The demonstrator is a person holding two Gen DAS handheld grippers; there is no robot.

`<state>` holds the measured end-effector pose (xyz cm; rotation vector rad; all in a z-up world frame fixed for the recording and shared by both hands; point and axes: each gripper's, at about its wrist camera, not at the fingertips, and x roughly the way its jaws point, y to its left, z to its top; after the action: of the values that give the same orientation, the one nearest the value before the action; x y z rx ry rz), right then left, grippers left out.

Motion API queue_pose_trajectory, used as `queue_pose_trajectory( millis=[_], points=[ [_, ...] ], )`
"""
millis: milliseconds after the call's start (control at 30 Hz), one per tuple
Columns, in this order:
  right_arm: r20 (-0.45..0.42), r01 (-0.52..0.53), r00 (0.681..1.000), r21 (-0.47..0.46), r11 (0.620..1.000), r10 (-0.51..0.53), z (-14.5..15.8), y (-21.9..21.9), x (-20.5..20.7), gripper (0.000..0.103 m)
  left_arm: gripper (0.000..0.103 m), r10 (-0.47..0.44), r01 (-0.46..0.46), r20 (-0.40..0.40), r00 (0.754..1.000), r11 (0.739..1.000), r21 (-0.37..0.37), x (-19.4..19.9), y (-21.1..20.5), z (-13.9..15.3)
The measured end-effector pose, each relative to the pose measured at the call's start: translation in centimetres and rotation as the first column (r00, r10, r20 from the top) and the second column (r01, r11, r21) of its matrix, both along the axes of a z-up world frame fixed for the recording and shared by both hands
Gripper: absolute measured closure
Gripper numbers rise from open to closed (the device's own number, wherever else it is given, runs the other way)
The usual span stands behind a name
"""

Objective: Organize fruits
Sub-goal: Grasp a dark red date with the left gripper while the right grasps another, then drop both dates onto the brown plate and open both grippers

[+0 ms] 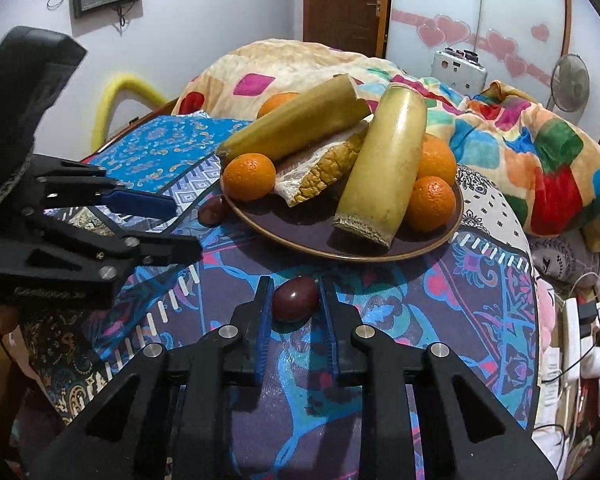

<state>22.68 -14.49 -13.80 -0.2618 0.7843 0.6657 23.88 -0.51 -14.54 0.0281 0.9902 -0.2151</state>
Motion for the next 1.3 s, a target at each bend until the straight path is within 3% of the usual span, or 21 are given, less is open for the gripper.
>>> queue_pose_trajectory(
  millis=[233, 367, 533, 933, 1300],
  points=[
    [0.01, 0.022, 1.0, 0.054, 0.998, -0.022, 0.9, -1.4, -0.1, 0.083, 0.059, 0.027, -0.027, 0.007, 1.0, 1.0, 0.009, 1.2, -0.5, -0.3],
    [0.017, 0.035, 0.999, 0.074, 0.997, -0.037, 1.3, -2.1, 0.0, 0.083, 0.08, 0.032, -0.032, 0.023, 0.999, 0.999, 0.023, 1.4, -0.4, -0.3],
    [0.036, 0.043, 0.998, 0.078, 0.996, -0.046, 1.7, -2.4, -0.1, 0.083, 0.092, 0.023, -0.023, 0.025, 0.999, 1.0, 0.0, 1.0, 0.0, -0.2],
    [0.076, 0.024, 0.997, 0.099, 0.995, -0.032, 3.5, -1.3, 1.0, 0.083, 0.093, 0.008, -0.007, 0.075, 0.997, 1.0, -0.021, -1.4, 0.6, 1.5],
    [0.102, 0.038, 0.994, 0.06, 0.997, -0.044, 3.6, 0.6, 2.9, 0.082, 0.093, 0.002, 0.003, 0.105, 0.994, 0.999, -0.053, -2.1, 1.2, 2.5]
  ],
)
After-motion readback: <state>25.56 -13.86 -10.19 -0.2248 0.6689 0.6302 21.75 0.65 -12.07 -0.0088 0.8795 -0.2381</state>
